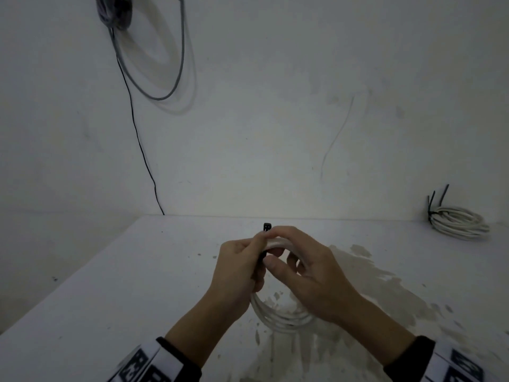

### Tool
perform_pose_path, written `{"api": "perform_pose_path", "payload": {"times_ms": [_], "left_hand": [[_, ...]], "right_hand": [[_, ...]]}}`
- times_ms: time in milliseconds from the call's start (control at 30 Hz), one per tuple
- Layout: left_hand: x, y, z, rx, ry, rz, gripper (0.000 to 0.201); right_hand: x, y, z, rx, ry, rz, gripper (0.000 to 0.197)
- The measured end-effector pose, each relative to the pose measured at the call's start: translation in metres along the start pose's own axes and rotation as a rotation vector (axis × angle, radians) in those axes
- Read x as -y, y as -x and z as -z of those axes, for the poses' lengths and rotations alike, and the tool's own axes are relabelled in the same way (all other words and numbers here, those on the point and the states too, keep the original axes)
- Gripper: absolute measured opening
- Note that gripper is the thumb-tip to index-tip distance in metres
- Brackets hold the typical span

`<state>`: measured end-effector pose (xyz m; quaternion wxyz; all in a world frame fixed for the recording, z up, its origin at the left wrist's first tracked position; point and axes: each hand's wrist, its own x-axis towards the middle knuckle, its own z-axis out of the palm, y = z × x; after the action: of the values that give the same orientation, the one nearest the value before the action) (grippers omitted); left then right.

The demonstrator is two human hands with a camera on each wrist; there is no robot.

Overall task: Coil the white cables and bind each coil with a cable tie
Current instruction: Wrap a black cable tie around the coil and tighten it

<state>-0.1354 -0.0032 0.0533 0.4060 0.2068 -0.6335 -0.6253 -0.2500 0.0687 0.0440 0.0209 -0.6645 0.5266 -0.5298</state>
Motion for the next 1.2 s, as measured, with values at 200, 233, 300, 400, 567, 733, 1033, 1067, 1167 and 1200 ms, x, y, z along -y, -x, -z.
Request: {"api": "perform_pose_path", "payload": {"times_ms": [200,233,300,400,567,733,1033,1067,1167,1200], "left_hand": [[-0.003,-0.005,-0.003,-0.062,0.032,0.012,0.053],[-0.003,-0.005,-0.003,-0.064,0.052,0.026,0.054],[-0.003,-0.003,-0.002,-0.086,0.075,0.033,0.057],[-0.004,-0.003,0.0,-0.11,0.092,0.009,0.055],[-0.006,-0.003,0.0,-0.114,0.136,0.026,0.049],[-0.003,0.0,0.0,-0.122,0.167,0.049,0.034],[-0.008,0.0,0.001,-0.111,0.156,-0.005,0.035],[-0.008,0.0,0.001,-0.11,0.154,-0.017,0.035],[-0.009,-0.001,0.002,-0.114,0.143,-0.045,0.038],[-0.009,-0.001,0.002,-0.115,0.134,-0.058,0.037]], "right_hand": [[-0.003,0.003,-0.007,-0.062,-0.071,-0.041,0.044],[-0.001,0.001,-0.007,-0.095,-0.097,-0.047,0.038],[0.005,-0.002,-0.004,-0.089,-0.132,-0.059,0.031],[0.014,-0.005,-0.002,-0.072,-0.182,-0.073,0.025],[0.019,-0.01,0.0,-0.13,-0.278,-0.173,0.013],[0.022,-0.011,0.001,-0.13,-0.292,-0.242,0.013],[0.024,-0.015,0.006,-0.103,-0.481,-0.356,0.04],[0.025,-0.017,0.007,-0.113,-0.518,-0.357,0.038],[0.027,-0.019,0.008,-0.111,-0.604,-0.362,0.034],[0.027,-0.019,0.008,-0.11,-0.628,-0.371,0.034]]}}
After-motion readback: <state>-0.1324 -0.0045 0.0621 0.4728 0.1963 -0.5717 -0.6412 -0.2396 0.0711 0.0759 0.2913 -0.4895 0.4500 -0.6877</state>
